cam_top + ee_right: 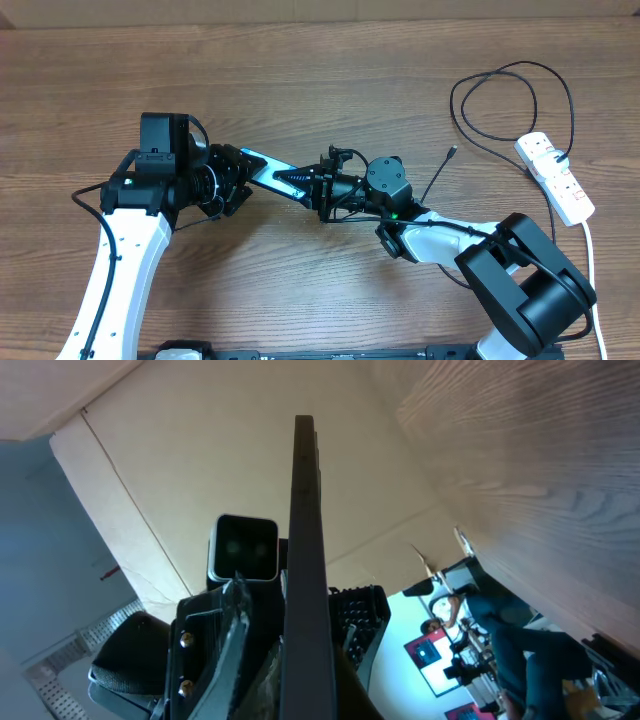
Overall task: Plug charger to phone and switch on socket
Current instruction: 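Close the left gripper on the phone's bottom end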
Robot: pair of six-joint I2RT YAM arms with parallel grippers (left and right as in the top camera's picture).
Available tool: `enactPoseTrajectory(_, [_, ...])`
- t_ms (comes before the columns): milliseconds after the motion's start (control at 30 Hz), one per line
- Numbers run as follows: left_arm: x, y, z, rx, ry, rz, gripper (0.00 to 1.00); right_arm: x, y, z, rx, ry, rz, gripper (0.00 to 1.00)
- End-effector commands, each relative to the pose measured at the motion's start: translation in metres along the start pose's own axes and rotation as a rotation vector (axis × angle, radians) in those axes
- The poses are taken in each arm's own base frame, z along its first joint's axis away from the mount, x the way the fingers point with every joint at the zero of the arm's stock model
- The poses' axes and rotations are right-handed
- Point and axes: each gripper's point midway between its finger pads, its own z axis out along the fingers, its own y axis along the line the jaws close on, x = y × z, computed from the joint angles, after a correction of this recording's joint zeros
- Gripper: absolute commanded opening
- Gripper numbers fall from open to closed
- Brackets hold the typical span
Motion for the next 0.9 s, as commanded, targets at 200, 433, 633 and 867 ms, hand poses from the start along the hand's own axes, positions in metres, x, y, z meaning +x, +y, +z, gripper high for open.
enactPoseTrajectory(200, [0.007,0.013,0.022,0.048,0.052,-0.052,0.45,0.010,0.020,0.004,-0.043,0.026,0.097,0.04])
enactPoseTrajectory(433, [0.004,0.008,0.025,0.076,0.042,-0.070,0.37,0.009,0.019,0.004,-0.040,0.025,0.099,0.04])
enactPoseTrajectory(633, [0.005,0.006,0.025,0.088,0.053,-0.078,0.26,0.004,0.010,0.004,-0.009,0.004,0.130,0.04])
enactPoseTrajectory(867, [0.007,-0.004,0.024,0.130,0.073,-0.071,0.15,0.004,0.010,0.004,-0.009,0.003,0.131,0.04])
